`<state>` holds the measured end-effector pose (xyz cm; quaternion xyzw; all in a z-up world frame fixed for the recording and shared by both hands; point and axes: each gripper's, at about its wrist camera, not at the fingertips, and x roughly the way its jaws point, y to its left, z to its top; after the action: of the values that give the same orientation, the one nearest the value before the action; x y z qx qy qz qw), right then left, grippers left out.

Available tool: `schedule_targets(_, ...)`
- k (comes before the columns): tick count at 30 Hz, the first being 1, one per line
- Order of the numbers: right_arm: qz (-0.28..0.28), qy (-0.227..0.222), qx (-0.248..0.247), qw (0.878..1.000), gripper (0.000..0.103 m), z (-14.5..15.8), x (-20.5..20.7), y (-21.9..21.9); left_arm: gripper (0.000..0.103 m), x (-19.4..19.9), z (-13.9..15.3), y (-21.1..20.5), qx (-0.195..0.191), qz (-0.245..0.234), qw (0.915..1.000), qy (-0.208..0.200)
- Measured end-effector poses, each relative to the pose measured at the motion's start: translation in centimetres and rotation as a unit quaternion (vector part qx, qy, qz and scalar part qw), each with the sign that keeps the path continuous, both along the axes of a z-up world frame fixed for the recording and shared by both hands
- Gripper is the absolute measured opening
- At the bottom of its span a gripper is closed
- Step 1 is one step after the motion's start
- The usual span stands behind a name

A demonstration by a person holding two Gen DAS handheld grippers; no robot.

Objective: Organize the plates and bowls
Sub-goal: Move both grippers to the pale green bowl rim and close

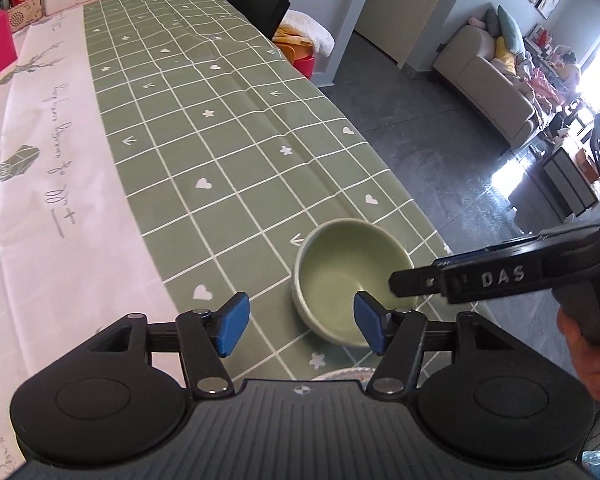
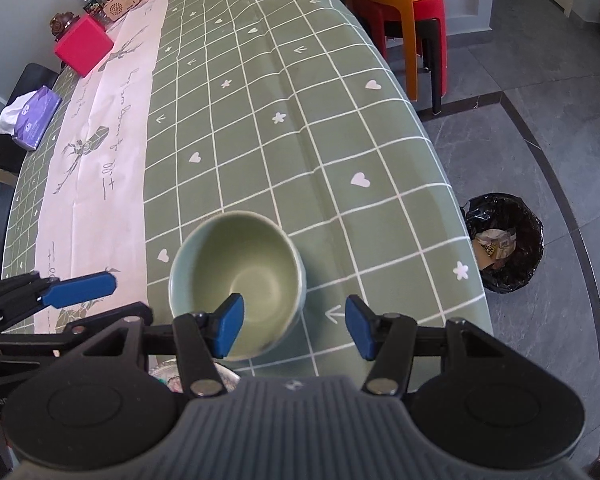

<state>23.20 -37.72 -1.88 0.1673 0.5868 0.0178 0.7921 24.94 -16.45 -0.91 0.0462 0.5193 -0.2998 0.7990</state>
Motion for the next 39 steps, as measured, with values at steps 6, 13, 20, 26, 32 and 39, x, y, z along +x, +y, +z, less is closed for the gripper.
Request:
schedule_targets(6,0.016,0.011,-0.004,1.000,0.056,-1.1,0.7,0.7,0.073,0.9,-1.4,-1.0,0.000,-0.004,0.9998,0.020)
schedule_targets(13,0.018,0.020,-0.013,1.000,0.055,-2.2,1.3,0.9,0.073,1.5,-2.6,-1.0,0.012,-0.002,0.9995,0.030)
schedule_targets(20,0.026,0.012,-0.016,0.999,0.045,-2.8,1.5,0.9,0.065,1.7,-3.7,-1.4,0.009,-0.007,0.9990,0.043)
schedule_targets(26,0.033,-0.020,-0.038,0.999,0.045,-3.2,1.2,1.1,0.054,1.9,-4.5,-1.6,0.017,-0.010,0.9986,0.048)
schedule_targets(32,0.032,-0.027,-0.020,0.999,0.044,-4.1,0.9,0.9,0.043,2.0,-5.1,-1.8,0.026,-0.011,0.9983,0.050)
schedule_targets(39,0.035,-0.026,0.003,0.999,0.019,-4.4,0.8,0.4,0.036,2.0,-5.6,-2.0,0.027,-0.011,0.9983,0.052)
